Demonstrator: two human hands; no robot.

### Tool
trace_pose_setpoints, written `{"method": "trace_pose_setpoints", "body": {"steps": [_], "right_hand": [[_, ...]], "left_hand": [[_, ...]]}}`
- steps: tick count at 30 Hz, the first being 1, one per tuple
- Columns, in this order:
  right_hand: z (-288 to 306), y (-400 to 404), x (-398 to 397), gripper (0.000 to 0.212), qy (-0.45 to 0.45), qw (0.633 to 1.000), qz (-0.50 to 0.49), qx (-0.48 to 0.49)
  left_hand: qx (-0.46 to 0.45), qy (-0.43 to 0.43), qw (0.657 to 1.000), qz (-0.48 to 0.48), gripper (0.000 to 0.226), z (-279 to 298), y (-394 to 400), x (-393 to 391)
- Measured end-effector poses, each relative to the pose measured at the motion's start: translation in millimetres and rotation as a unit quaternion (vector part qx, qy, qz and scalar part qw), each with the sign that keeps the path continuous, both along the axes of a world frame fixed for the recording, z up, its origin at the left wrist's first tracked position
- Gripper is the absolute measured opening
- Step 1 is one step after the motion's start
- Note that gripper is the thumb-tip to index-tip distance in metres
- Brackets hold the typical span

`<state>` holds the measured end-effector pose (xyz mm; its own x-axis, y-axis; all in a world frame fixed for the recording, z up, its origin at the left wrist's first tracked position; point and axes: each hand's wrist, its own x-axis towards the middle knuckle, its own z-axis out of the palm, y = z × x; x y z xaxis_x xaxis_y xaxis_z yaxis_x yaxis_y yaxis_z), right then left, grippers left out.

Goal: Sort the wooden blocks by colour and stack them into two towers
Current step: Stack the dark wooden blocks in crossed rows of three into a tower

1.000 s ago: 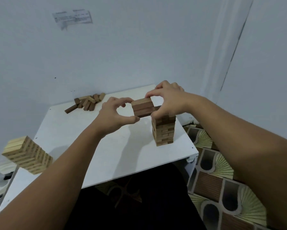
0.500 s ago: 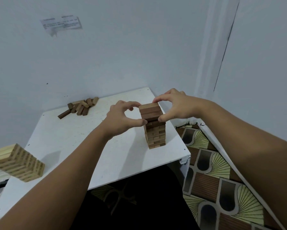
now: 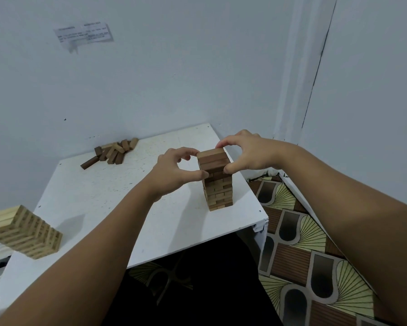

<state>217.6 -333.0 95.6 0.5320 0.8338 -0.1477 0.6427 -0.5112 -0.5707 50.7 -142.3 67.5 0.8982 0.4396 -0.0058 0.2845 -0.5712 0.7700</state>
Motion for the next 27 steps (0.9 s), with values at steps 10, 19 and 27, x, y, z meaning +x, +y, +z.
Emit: {"method": "trace_pose_setpoints", "body": {"steps": [10,19,27], "right_hand": [[-5.7,1.8,4.6,0.072,0.027,1.000,0.005,0.000],[-18.4,3.0,-6.8,0.080,0.194,0.957,-0.084,0.199],[-46.7,32.4,-44.3,0.059,0.342,0.860,-0.175,0.337]], "left_hand": [[-0.021,-0.010,1.000,0.003,0.061,0.1,-1.8,-3.1],[-0.143,-0.074,0.986,0.051,0.107,2.5,-15.2,-9.4],[-0.328,-0.159,0.917,0.161,0.094,0.4,-67.5,13.9]]}}
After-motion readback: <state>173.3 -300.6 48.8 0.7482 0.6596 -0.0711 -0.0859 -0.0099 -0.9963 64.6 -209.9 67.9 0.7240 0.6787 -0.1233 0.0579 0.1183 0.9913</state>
